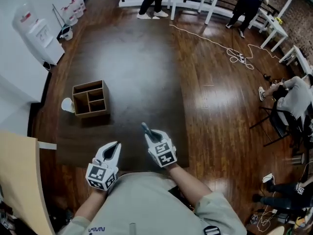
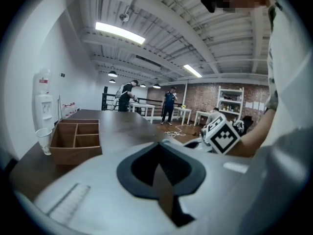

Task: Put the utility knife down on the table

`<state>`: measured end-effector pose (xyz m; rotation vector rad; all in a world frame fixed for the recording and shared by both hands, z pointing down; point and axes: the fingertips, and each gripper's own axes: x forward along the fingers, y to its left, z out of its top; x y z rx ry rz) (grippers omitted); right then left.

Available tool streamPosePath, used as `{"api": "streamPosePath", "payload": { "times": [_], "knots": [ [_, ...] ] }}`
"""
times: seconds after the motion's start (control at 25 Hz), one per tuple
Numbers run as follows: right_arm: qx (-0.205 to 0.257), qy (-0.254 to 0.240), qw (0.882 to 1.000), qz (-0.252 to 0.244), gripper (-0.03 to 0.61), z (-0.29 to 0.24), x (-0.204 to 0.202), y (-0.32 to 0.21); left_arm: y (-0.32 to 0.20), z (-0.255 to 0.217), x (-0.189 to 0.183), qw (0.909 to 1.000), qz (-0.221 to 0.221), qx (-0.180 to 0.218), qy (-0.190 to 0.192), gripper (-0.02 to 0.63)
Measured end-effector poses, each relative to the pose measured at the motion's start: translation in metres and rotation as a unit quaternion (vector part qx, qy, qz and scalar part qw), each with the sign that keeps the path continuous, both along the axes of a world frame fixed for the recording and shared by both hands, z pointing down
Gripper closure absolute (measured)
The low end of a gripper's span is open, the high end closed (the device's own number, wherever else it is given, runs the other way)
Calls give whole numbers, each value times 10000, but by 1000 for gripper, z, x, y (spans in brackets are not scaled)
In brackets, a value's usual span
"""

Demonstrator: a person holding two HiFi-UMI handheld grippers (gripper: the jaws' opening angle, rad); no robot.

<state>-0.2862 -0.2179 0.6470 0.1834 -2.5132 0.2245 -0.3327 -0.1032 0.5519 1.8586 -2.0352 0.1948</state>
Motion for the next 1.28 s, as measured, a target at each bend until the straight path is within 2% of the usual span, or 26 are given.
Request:
{"api": "streamPosePath", "payload": {
  "times": [0.24, 0.44, 0.76, 1.04, 1.28],
  "knots": [
    [176, 655, 9970, -384, 505, 34, -8, -4, -27, 30, 2, 9985, 307, -438, 129, 612],
    [286, 1059, 9916, -685, 505, 57, -16, 4, -35, 51, 0, 9969, 371, -641, 283, 612],
    [635, 1244, 9859, -922, 503, 69, -25, 8, -45, 76, -5, 9947, 395, -844, 429, 612],
    [543, 1333, 9833, -1109, 503, 78, -24, 13, -50, 86, -4, 9940, 411, -845, 559, 612],
    [493, 1349, 9833, -1121, 432, 76, -14, 14, -52, 87, 1, 9938, 427, -818, 627, 612]
  ]
}}
